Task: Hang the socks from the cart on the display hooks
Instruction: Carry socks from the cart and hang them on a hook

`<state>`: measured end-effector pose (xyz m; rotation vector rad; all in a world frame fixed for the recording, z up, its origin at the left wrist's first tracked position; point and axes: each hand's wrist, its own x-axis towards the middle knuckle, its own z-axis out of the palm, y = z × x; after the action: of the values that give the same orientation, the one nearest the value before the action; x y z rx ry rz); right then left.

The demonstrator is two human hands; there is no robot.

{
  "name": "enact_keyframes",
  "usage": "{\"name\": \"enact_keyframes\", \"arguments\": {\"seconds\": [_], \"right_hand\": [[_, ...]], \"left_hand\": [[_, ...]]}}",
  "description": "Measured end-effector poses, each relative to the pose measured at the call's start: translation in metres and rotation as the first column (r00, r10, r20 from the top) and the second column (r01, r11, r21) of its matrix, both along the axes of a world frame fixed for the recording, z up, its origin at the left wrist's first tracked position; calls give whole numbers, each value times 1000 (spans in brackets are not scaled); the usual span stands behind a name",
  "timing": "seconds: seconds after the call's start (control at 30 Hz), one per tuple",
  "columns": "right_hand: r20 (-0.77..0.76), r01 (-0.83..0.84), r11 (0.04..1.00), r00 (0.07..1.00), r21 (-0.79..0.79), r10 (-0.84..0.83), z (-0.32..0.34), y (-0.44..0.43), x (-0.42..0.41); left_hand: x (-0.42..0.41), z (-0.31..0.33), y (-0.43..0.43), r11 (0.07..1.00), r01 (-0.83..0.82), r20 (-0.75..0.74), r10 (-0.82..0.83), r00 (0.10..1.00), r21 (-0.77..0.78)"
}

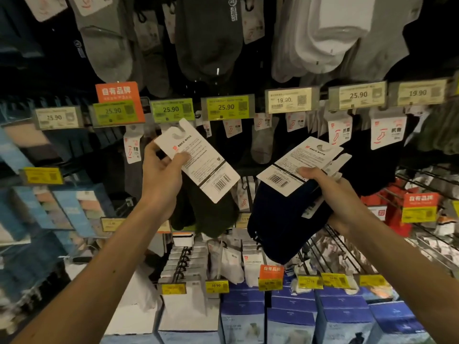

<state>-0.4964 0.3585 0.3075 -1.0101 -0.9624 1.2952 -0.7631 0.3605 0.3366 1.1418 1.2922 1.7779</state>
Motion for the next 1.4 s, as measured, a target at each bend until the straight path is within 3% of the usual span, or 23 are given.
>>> {"name": "enact_keyframes", "arguments": {"seconds": [0.2, 0.43, 0.53, 0.63, 0.73, 0.87, 1.0, 1.1, 1.3, 1.4], "right_hand": [[22, -44, 999, 999, 28, 43, 5, 2, -13], [71, -77, 995, 995, 69, 72, 8, 1, -18], [81, -84, 995, 994, 63, 78, 7, 1, -17], [81, -97, 992, 993, 78, 90, 9, 0, -18], [92, -123, 988, 989, 92, 115, 11, 1, -20], [111, -134, 987, 986, 93, 123, 14, 2, -24], [130, -118, 989, 986, 84, 106, 15, 4, -24], [142, -106, 990, 986, 94, 92, 15, 5, -25], [163, -94, 990, 984, 109, 75, 14, 5, -28], [166, -119, 989, 981, 91, 103, 13, 6, -30]], "left_hand": [[7, -4, -8, 979, 201, -56, -199, 978, 23], [13, -9, -3, 984, 168, -68, -164, 984, 53], [13, -8, -3, 989, 145, 66, -142, 988, -29], [14, -8, -3, 946, 312, 166, -294, 941, -93], [26, -15, -6, 908, 403, 93, -394, 914, -115], [43, -30, -3, 937, 332, 0, -334, 942, -110], [49, -36, 2, 975, 220, -313, -206, 927, 10], [49, -42, 2, 964, 260, -408, -262, 875, -60], [50, -36, -11, 874, 438, -253, -481, 839, -209], [45, -38, -14, 857, 465, -164, -503, 848, -225]]}}
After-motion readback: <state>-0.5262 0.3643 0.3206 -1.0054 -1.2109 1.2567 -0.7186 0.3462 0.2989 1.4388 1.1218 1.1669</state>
